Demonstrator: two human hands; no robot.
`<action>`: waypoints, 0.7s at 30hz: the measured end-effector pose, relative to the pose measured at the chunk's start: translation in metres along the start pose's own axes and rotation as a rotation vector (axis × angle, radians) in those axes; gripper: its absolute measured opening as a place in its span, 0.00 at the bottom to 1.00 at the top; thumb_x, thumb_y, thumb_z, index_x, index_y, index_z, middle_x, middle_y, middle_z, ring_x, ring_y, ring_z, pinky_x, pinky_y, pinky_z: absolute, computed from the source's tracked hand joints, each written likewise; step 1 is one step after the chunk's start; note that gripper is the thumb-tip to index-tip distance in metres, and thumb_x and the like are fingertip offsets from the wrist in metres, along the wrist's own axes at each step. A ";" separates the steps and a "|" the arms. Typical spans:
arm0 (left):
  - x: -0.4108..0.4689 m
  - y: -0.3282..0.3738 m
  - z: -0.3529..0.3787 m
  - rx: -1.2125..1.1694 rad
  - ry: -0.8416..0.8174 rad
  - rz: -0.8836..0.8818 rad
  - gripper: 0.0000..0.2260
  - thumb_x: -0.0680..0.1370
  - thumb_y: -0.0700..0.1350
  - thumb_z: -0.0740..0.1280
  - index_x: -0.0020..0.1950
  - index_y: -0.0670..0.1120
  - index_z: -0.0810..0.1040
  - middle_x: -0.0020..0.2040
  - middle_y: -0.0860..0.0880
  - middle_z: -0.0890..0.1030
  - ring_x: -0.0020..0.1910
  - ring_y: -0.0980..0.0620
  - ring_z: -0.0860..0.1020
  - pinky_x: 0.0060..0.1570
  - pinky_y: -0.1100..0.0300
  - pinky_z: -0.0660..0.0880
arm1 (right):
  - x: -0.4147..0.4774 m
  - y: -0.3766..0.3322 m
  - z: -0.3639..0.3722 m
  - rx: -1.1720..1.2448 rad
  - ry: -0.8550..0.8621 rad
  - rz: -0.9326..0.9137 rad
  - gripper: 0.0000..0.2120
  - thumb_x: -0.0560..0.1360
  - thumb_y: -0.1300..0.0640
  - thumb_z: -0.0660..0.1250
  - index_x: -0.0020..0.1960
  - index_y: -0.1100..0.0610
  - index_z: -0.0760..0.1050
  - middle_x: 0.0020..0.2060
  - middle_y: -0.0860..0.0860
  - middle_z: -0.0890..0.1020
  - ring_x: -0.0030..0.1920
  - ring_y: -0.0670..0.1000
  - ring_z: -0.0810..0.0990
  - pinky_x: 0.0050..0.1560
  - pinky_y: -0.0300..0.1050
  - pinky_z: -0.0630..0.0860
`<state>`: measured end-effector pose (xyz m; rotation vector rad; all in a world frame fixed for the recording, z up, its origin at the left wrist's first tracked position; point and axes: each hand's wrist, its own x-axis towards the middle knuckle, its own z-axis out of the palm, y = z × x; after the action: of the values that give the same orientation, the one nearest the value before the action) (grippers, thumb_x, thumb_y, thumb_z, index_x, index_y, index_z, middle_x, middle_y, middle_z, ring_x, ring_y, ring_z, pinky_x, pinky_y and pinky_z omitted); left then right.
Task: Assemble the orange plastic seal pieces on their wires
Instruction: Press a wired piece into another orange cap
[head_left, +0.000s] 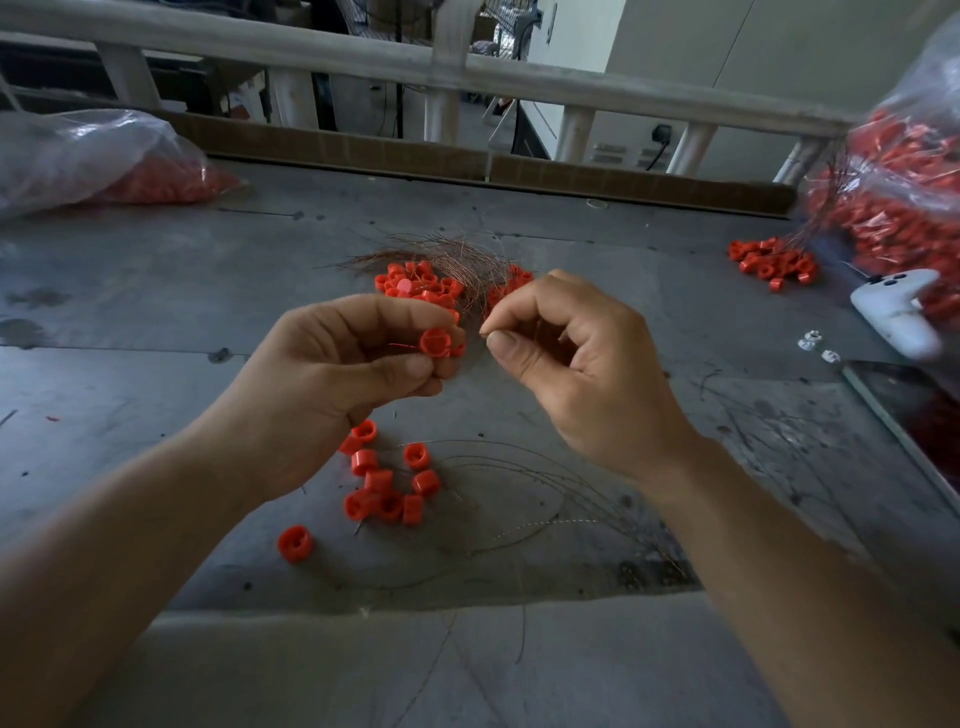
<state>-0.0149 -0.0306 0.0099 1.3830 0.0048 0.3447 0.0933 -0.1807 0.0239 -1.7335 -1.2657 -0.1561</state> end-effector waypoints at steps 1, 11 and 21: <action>-0.001 0.000 0.000 -0.006 -0.021 0.002 0.15 0.58 0.45 0.76 0.43 0.47 0.84 0.41 0.48 0.84 0.40 0.55 0.82 0.40 0.66 0.77 | 0.000 0.000 0.001 -0.002 -0.012 -0.002 0.02 0.71 0.62 0.66 0.41 0.59 0.77 0.34 0.49 0.75 0.37 0.48 0.73 0.37 0.34 0.70; -0.001 0.001 0.003 -0.033 0.004 -0.024 0.13 0.59 0.40 0.69 0.42 0.47 0.85 0.40 0.47 0.84 0.39 0.54 0.83 0.39 0.66 0.78 | -0.002 0.001 0.003 -0.037 -0.067 0.030 0.03 0.71 0.61 0.65 0.39 0.59 0.77 0.33 0.44 0.73 0.33 0.42 0.70 0.36 0.31 0.67; -0.001 0.000 0.002 -0.039 0.008 -0.034 0.13 0.61 0.41 0.69 0.44 0.47 0.85 0.41 0.47 0.85 0.40 0.54 0.83 0.39 0.66 0.78 | -0.001 0.002 -0.001 -0.053 -0.066 0.044 0.03 0.71 0.62 0.66 0.39 0.59 0.76 0.32 0.43 0.72 0.32 0.41 0.69 0.35 0.31 0.67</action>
<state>-0.0153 -0.0330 0.0101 1.3418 0.0284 0.3200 0.0945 -0.1822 0.0225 -1.8236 -1.2800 -0.1075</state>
